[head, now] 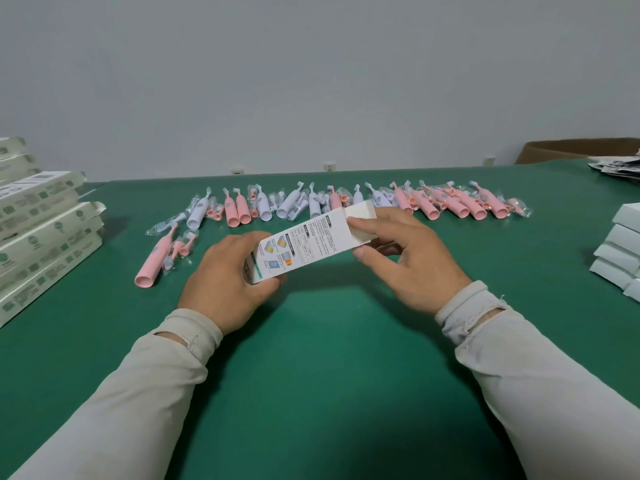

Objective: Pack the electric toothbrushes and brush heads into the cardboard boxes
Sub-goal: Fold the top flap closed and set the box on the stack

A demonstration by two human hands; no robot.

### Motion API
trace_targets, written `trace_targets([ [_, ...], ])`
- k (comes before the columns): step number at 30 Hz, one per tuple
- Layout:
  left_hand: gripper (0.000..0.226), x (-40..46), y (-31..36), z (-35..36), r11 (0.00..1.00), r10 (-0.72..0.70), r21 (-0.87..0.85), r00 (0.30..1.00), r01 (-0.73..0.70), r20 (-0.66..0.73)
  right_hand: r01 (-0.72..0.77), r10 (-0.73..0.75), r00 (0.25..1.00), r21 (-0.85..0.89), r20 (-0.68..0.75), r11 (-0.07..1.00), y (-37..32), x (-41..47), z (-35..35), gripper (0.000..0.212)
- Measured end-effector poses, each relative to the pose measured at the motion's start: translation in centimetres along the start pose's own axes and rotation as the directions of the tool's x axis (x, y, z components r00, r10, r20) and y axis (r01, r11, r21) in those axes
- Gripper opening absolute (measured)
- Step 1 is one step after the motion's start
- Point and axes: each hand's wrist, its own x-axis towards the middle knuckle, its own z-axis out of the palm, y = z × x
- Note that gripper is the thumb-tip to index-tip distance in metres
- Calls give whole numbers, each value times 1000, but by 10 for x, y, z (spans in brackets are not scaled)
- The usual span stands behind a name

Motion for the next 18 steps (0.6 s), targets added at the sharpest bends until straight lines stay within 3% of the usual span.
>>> trace_targets([
  [4,56,0,-1,0,1000,10,-5,1000,-10,-6,19,-19,998,7,54,1000,-3,-1,6,38],
  [12,55,1,-1,1,1000,28,-7,1000,-28,-3,-7,13,996,63,-93,998,-4,1,2,39],
  [15,54,0,-1,0,999,33,-2,999,-33,14,0,-1,999,-1,-48,1000,-3,1,-1,51],
  [18,55,0,0,1,999,46,2,999,-46,27,36,-39,998,-67,-40,997,0,0,0,42],
])
